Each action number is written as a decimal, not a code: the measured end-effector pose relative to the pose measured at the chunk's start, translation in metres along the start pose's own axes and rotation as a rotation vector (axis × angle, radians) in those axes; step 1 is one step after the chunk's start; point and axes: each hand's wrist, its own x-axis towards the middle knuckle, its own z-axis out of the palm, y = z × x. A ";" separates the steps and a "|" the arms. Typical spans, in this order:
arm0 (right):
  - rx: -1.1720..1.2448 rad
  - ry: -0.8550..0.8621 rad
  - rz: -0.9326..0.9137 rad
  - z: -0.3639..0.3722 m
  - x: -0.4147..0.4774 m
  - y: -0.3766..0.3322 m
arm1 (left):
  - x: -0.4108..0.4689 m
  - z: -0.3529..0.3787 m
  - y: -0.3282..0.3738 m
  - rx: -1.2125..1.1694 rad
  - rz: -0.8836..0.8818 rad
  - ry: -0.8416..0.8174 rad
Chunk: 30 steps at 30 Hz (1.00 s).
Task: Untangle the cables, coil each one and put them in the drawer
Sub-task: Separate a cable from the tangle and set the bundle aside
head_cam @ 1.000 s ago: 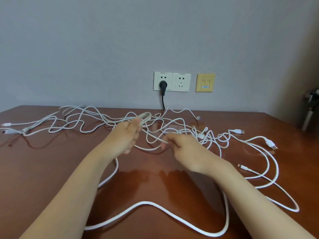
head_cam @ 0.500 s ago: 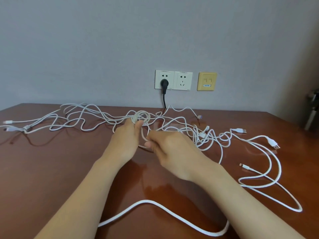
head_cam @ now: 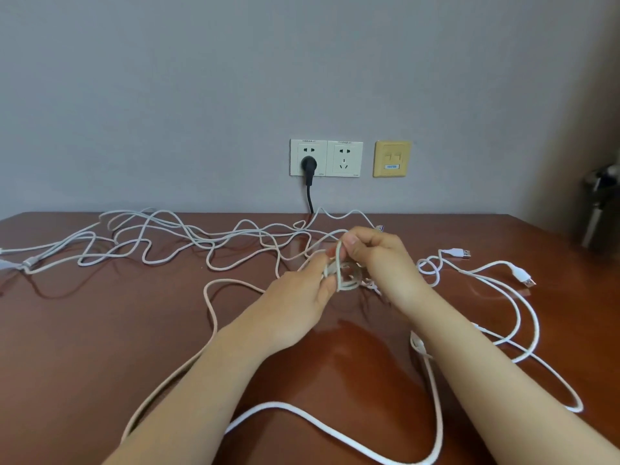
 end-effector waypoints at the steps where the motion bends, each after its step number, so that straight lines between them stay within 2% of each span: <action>1: 0.012 0.037 0.032 -0.002 0.001 0.002 | 0.000 0.002 0.003 0.000 0.010 -0.004; 5: -0.020 0.144 0.105 0.001 0.002 0.007 | 0.001 0.006 0.012 0.008 0.047 -0.002; 9: -0.102 0.244 0.123 0.004 0.005 0.006 | 0.005 0.004 0.013 0.104 0.009 -0.027; 13: -0.234 0.291 0.075 0.000 0.001 0.004 | 0.005 0.003 0.018 0.119 -0.004 -0.056; 19: -0.524 0.321 -0.008 -0.004 -0.001 0.004 | 0.001 -0.001 0.022 0.167 0.069 -0.105; 26: -0.538 0.239 0.000 -0.008 -0.001 0.000 | -0.006 -0.001 0.020 0.174 0.133 -0.095; 28: -0.441 0.173 0.100 -0.013 0.000 -0.001 | -0.010 -0.004 0.022 0.158 0.129 -0.096; 30: -0.240 0.027 0.245 -0.021 -0.003 -0.004 | -0.012 -0.007 0.030 0.140 0.128 -0.085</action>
